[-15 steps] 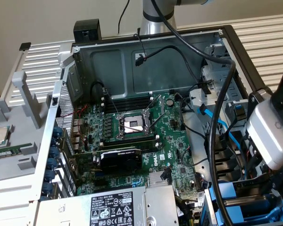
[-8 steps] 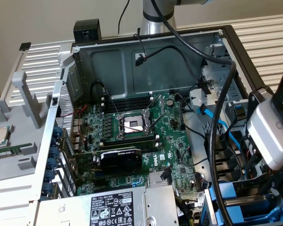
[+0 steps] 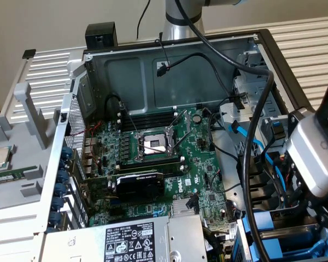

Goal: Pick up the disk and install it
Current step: 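Insert the first disk wire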

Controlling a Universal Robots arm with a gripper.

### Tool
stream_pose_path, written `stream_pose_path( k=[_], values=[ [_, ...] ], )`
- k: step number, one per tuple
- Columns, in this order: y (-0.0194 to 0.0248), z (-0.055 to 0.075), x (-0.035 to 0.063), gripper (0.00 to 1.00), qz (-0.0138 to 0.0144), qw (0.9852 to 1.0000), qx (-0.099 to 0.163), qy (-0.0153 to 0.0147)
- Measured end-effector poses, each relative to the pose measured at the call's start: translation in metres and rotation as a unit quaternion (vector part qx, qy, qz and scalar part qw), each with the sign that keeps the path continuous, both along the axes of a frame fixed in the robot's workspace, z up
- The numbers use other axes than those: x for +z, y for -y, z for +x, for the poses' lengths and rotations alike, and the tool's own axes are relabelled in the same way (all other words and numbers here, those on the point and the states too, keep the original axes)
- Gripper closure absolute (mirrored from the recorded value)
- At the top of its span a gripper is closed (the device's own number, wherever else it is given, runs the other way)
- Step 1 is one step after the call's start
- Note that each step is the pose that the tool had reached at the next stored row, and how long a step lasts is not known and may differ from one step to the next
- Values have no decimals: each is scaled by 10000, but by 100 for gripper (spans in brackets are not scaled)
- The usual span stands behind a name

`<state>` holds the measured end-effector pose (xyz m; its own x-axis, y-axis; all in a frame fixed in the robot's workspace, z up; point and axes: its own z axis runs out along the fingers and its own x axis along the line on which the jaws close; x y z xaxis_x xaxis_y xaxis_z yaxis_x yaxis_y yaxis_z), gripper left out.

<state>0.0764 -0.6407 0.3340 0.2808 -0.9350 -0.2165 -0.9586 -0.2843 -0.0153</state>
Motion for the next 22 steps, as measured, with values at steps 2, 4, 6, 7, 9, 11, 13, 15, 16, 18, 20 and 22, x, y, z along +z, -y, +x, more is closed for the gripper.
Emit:
stream_pose_path(
  k=[2,4,6,7,9,11,13,15,16,18,20,22],
  values=[
    [2,1,-1,83,4,10000,0,-12],
    [6,1,-1,83,8,10000,0,-25],
    [7,2,0,83,9,10000,0,-38],
    [7,2,0,83,9,10000,0,-38],
    [8,2,2,83,8,10000,0,-38],
    [8,2,27,83,-9,10000,0,-38],
    [3,3,80,83,-46,10000,-1,-38],
    [-2,3,135,83,-84,10000,-2,-38],
    [-5,2,165,83,-105,9999,-4,-38],
    [-8,3,207,83,-158,9999,-10,-38],
    [-7,2,224,83,-211,9998,-28,-38],
    [-7,2,239,83,-248,9997,-54,-39]
  ],
)
